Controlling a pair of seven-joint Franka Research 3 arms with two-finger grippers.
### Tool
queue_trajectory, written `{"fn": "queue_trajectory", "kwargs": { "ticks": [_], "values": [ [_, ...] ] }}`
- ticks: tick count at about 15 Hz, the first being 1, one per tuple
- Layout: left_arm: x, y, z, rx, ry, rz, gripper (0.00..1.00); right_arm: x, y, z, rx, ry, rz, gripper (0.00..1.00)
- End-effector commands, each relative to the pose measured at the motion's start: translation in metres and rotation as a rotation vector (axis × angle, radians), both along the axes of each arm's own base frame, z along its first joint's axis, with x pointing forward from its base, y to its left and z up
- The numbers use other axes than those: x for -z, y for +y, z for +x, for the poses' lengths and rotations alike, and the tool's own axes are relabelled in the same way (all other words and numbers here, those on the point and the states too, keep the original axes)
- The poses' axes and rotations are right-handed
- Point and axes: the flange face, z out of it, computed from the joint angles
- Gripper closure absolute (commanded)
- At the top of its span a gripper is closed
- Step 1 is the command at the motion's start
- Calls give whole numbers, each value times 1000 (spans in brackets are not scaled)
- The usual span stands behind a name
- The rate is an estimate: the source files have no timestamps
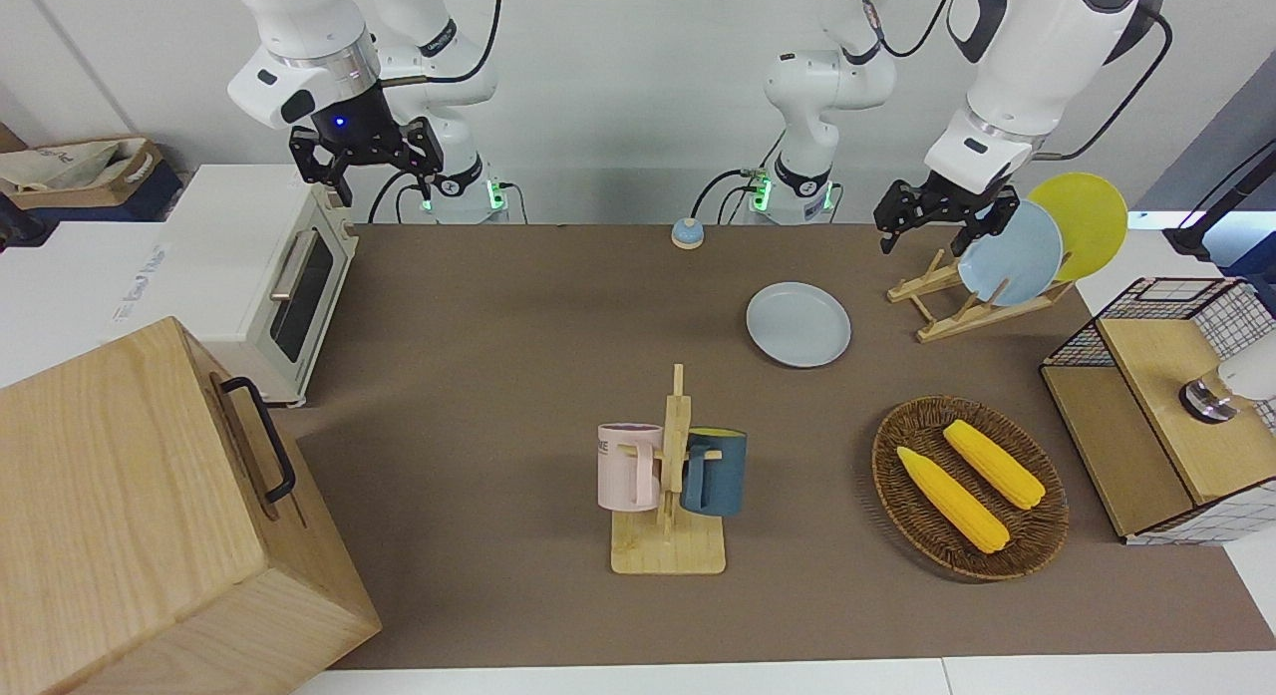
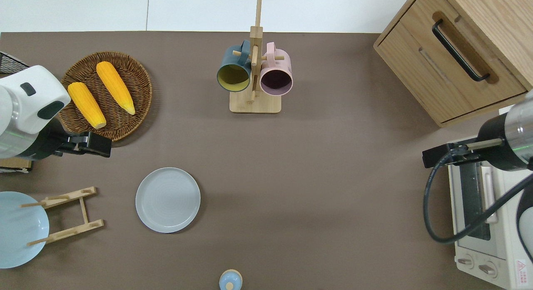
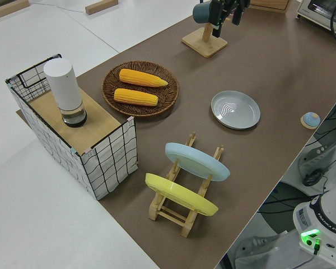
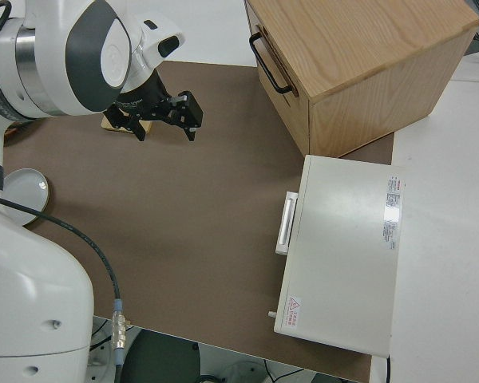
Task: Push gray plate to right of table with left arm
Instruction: 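Move the left gripper down toward the gray plate's near edge, then lower the left gripper against the gray plate's edge nearest the robot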
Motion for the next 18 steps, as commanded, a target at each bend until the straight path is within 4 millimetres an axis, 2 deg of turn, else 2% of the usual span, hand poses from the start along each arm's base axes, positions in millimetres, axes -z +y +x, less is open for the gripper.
{"fn": "queue_trajectory", "kwargs": {
  "ticks": [1,4,13,18],
  "values": [
    [13,16,-22,-21,19,11,7,-3,-3,-3,3,6,7,17],
    [39,20,-41,-26,0,15,7,-3,-2,-4,2,6,7,17],
    [110,39,-78,-26,-38,-16,7,-3,-3,-3,3,4,7,17],
    [170,39,-107,-18,-58,-14,7,-3,-2,-4,3,4,7,17]
  ]
}}
